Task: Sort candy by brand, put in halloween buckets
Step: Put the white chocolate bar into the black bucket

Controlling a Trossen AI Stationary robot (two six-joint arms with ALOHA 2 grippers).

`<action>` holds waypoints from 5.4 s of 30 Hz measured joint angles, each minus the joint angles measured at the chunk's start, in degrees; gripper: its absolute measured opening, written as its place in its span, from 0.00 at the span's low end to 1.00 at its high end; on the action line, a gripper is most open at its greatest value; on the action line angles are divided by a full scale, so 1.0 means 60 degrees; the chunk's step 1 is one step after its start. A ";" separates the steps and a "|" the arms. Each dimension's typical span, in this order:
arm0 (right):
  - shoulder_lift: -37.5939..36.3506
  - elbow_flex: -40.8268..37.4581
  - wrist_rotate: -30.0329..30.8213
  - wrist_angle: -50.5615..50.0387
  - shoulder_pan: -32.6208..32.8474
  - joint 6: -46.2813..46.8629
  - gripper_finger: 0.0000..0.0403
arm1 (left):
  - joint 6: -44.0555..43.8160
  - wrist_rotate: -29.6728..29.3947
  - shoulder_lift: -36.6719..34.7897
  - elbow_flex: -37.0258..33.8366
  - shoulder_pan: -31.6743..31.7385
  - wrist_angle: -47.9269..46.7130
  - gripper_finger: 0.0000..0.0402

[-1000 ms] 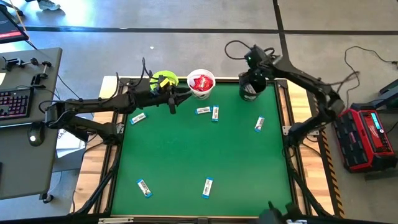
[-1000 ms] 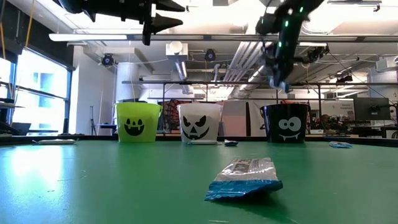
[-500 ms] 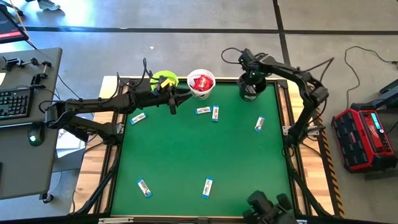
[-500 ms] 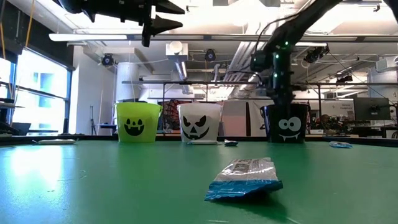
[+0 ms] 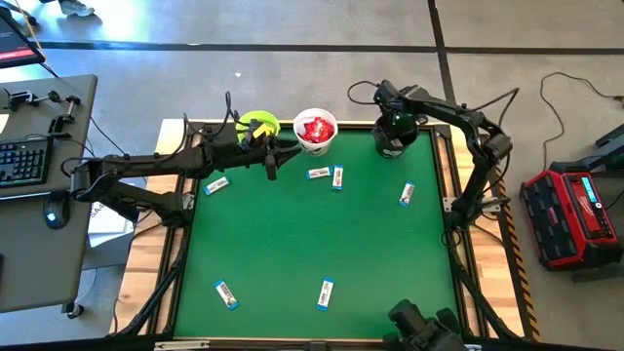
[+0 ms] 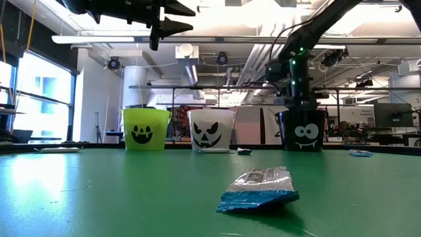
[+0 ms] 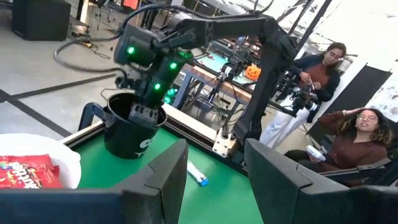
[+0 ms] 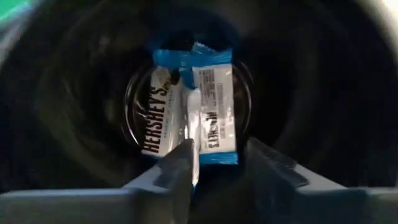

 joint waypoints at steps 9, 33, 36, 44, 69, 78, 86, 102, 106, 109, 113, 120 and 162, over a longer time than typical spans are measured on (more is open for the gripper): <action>-0.2013 0.0416 -0.0505 0.0049 0.0745 0.0757 0.44 | 0.0258 0.0004 0.0000 -0.0001 0.0000 -0.0253 0.38; -0.0282 -0.0429 0.0611 0.2584 0.6661 0.7063 0.53 | 0.2276 0.2217 0.0000 0.0001 -0.0123 -0.0886 0.38; 0.0175 -0.0429 0.0577 0.2578 0.6590 0.7534 0.61 | 0.2674 0.2363 -0.0021 0.0001 -0.0348 -0.1551 0.37; 0.1126 -0.0429 0.0580 0.3446 0.6283 0.7882 0.71 | 0.2760 0.2285 -0.0261 -0.0543 -0.0772 -0.1552 0.23; 0.2218 -0.0425 0.0925 0.4151 0.5966 0.7786 0.41 | 0.2386 0.1501 -0.1967 -0.1886 -0.0725 -0.1702 0.14; 0.2208 -0.0408 0.0889 0.4073 0.5915 0.7303 0.17 | 0.2355 0.1501 -0.1967 -0.1886 -0.0725 -0.1734 0.14; 0.2155 -0.0139 0.0663 0.3358 0.5908 0.6875 0.17 | 0.2306 0.1501 -0.1963 -0.1886 -0.0725 -0.1732 0.14; 0.0698 0.0150 0.0369 0.2354 0.5528 0.6066 0.01 | 0.2392 0.1494 -0.1963 -0.1886 -0.0725 -0.1687 0.14; -0.0024 0.0150 0.0397 0.2115 0.5356 0.5912 0.00 | 0.2390 0.1490 -0.1963 -0.1886 -0.0725 -0.1687 0.14; -0.0667 0.0150 0.0674 0.1695 0.5120 0.5782 0.00 | 0.2390 0.1486 -0.1963 -0.1886 -0.0725 -0.1683 0.14; -0.1551 0.0150 0.1316 0.0934 0.4562 0.5590 0.00 | 0.2386 0.1483 -0.1963 -0.1886 -0.0725 -0.1683 0.14; -0.2568 0.0150 0.2335 -0.0089 0.2768 0.4720 0.00 | 0.2228 0.1468 -0.1963 -0.1886 -0.0725 -0.1670 0.14; -0.0181 0.0298 0.0292 -0.0642 0.0360 0.2072 0.26 | 0.1632 0.0841 -0.1960 -0.1886 -0.0619 -0.2712 0.14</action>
